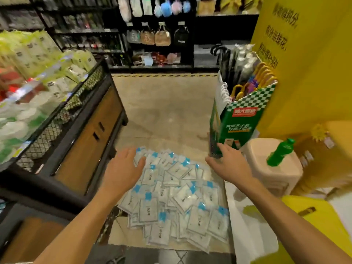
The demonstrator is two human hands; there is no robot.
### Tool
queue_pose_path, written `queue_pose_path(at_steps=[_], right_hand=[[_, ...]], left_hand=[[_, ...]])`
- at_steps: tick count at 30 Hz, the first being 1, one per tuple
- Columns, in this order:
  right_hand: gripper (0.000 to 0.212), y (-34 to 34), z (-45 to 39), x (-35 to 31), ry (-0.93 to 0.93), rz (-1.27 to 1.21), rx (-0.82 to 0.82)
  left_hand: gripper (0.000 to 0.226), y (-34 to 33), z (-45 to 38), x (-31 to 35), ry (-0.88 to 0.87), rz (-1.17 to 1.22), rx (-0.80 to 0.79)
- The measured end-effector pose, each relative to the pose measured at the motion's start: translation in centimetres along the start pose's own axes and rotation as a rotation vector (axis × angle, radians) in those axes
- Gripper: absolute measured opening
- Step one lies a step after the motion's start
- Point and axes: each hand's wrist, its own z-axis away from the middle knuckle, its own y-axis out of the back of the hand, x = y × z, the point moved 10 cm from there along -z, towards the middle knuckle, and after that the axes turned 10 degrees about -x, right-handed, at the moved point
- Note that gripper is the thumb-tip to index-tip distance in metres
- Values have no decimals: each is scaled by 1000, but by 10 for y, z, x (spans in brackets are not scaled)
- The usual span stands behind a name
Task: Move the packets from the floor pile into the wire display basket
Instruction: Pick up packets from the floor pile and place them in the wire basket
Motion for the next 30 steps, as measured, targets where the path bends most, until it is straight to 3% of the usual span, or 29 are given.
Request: queue_pose_path(at_steps=[2, 8, 13, 21, 28, 30], right_hand=[[83, -11, -8, 24, -66, -12, -10], [82, -66, -27, 84, -302, -41, -69], [68, -129, -50, 117, -399, -31, -96], [90, -329, -105, 204, -490, -174, -215], [82, -546, -139, 300, -510, -250, -315], [89, -603, -142, 328, -539, -277, -306]], left_hand=[[71, -24, -34, 7, -51, -11, -45], [66, -103, -122, 22, -142, -83, -202], [67, -182, -182, 15, -187, -122, -293], [69, -373, -259, -10, -189, -209, -402], [69, -591, -301, -31, -191, -248, -502], [70, -650, -309, -35, -201, -259, -518]])
